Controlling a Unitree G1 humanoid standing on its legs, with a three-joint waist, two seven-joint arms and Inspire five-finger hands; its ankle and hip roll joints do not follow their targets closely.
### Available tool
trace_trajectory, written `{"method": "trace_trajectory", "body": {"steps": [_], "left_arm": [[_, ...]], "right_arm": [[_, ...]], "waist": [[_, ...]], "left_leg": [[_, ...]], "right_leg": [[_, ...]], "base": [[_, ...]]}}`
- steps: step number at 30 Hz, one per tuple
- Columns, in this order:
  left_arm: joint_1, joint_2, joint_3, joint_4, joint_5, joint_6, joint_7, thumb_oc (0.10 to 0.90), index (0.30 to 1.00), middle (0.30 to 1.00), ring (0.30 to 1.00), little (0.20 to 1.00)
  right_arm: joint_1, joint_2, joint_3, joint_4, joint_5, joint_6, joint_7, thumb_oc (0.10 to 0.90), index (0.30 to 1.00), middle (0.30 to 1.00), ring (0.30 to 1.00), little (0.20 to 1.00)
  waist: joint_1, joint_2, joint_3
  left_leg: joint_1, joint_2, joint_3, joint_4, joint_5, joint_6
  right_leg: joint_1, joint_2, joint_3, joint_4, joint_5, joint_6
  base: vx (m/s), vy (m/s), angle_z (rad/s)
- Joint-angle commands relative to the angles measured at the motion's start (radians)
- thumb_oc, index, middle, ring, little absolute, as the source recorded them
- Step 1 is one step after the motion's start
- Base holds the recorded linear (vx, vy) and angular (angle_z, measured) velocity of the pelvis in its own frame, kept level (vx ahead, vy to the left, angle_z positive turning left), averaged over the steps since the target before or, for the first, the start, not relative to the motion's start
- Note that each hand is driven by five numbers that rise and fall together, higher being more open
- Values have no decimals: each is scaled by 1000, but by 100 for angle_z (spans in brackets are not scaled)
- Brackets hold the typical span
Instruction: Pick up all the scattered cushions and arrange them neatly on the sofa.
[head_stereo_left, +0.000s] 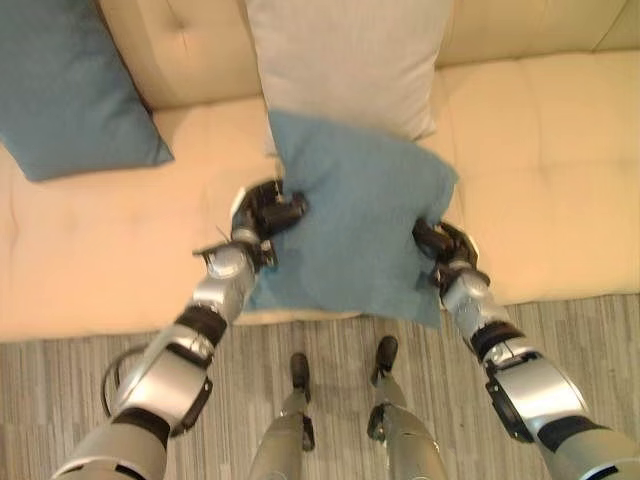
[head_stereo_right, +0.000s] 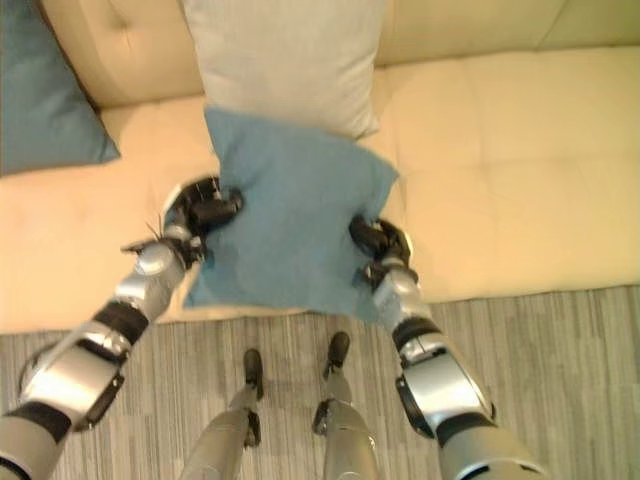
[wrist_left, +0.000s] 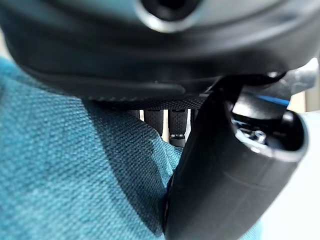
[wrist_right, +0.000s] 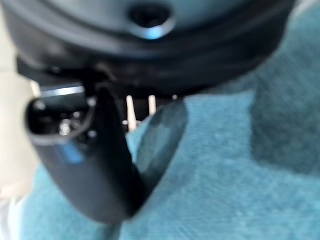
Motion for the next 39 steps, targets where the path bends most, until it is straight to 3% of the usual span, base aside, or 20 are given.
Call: {"method": "trace_trajectory", "body": {"steps": [1,7,9,10,11,12,13,14,15,16,19,20,22,23,24,28,32,35,36,39], "left_arm": [[-4,-145,-115,-289,60,-88,-47,400,300,300,300,300],[132,-119,-104,-533,92,-56,-19,400,300,300,300,300],[193,-123,-80,-579,157,-56,-16,400,300,300,300,300],[193,-123,-80,-580,157,-55,-16,400,300,300,300,300],[226,-123,-67,-593,172,-58,-23,400,300,300,300,300],[283,-123,-52,-612,191,-60,-38,400,300,300,300,300],[284,-123,-52,-612,191,-60,-38,400,300,300,300,300],[340,-111,-49,-623,225,-61,-67,400,300,300,300,300],[341,-111,-49,-624,225,-61,-67,400,300,300,300,300],[358,-103,-50,-652,262,-55,-64,400,300,300,300,300],[363,-107,-45,-647,266,-61,-62,400,300,300,300,300],[364,-102,-45,-631,273,-62,-56,400,300,300,300,300],[361,-91,-40,-627,280,-66,-52,400,300,300,300,300],[351,-82,-40,-630,285,-70,-40,400,300,300,300,300],[350,-82,-40,-630,285,-70,-40,400,300,300,300,300],[350,-83,-43,-619,304,-74,-21,400,300,300,300,300],[357,-93,-48,-604,307,-75,-4,400,300,300,300,300],[358,-98,-43,-598,304,-74,5,400,300,300,300,300],[350,-86,-40,-594,315,-74,8,400,300,300,300,300],[338,-73,-55,-563,350,-70,9,400,300,300,300,300]], "right_arm": [[-58,114,-14,-251,-134,-113,18,400,300,300,300,300],[112,93,-55,-464,-202,-122,-26,400,300,300,300,300],[183,76,-37,-569,-241,-114,-17,400,300,300,300,300],[184,76,-37,-570,-242,-113,-17,400,300,300,300,300],[220,63,-29,-603,-268,-103,1,400,300,300,300,300],[251,45,-13,-648,-327,-84,26,400,300,300,300,300],[252,45,-12,-649,-327,-83,25,400,300,300,300,300],[297,30,4,-697,-392,-61,61,400,300,300,300,300],[298,30,4,-698,-392,-60,61,400,300,300,300,300],[331,15,2,-729,-436,-46,86,400,300,300,300,300],[355,12,-11,-740,-464,-43,86,400,300,300,300,300],[385,21,-19,-762,-482,-37,87,400,300,300,300,300],[388,32,-19,-763,-486,-35,85,400,300,300,300,300],[382,53,-19,-753,-491,-35,70,400,300,300,300,300],[382,53,-19,-753,-491,-34,69,400,300,300,300,300],[405,53,-11,-752,-513,-34,82,400,300,300,300,300],[408,49,-2,-730,-531,-22,90,400,300,300,300,300],[394,44,5,-710,-557,-19,78,400,300,300,300,300],[386,56,10,-686,-569,-15,70,400,300,300,300,300],[419,52,4,-677,-567,-11,65,400,300,300,300,300]], "waist": [[-16,92,-52],[-17,106,-49],[-32,89,-50],[-33,88,-51],[-37,82,-58],[-34,78,-87],[-34,77,-90],[-34,85,-116],[-34,82,-119],[-53,76,-131],[-74,57,-143],[-88,35,-139],[-86,22,-136],[-65,26,-121],[-66,24,-121],[-40,58,-132],[-17,75,-164],[9,81,-175],[52,56,-191],[50,22,-202]], "left_leg": [[80,44,-25,1,-34,-55],[190,79,-41,1,3,-65],[264,32,-46,99,-83,-31],[261,31,-47,101,-82,-30],[276,-8,-78,147,-122,-16],[323,-101,-148,219,-187,7],[319,-103,-148,220,-185,8],[373,-182,-238,241,-219,38],[370,-184,-239,239,-215,39],[393,-223,-267,191,-281,96],[391,-247,-250,153,-291,122],[388,-259,-207,118,-273,136],[379,-255,-182,105,-259,141],[350,-225,-108,86,-226,143],[348,-227,-109,86,-224,143],[362,-143,58,42,-209,135],[350,-99,169,47,-198,119],[354,-67,239,54,-209,92],[354,-29,325,57,-195,64],[346,69,367,86,-154,8]], "right_leg": [[175,-19,-5,5,-224,159],[317,12,-38,5,-276,135],[378,-2,-40,5,-272,128],[376,-3,-41,5,-271,128],[382,-6,-29,5,-260,125],[373,8,3,5,-237,123],[370,6,3,5,-236,123],[343,38,59,8,-208,120],[339,35,59,7,-206,120],[280,43,102,35,-170,125],[210,33,130,48,-102,165],[159,22,127,42,-37,216],[134,6,116,45,0,242],[135,-39,-27,64,-59,243],[132,-41,-27,66,-59,243],[238,-137,-139,194,-201,172],[319,-235,-134,212,-176,198],[372,-300,-202,179,-150,236],[431,-340,-351,126,-99,255],[409,-268,-362,115,-172,234]], "base": [[61,-67,12],[-4,-112,12],[-108,-71,15],[-80,-1,6],[-121,18,-8],[-120,18,-20],[-235,37,-72],[-146,31,-86],[-358,41,-106],[-321,34,-102],[-306,15,-79],[-460,-54,-54],[-339,-103,-79],[-269,-110,-114],[-350,-146,-188],[-198,-173,-125],[2,-255,-107],[68,-356,-105],[100,-515,-92],[163,-665,-153]]}}
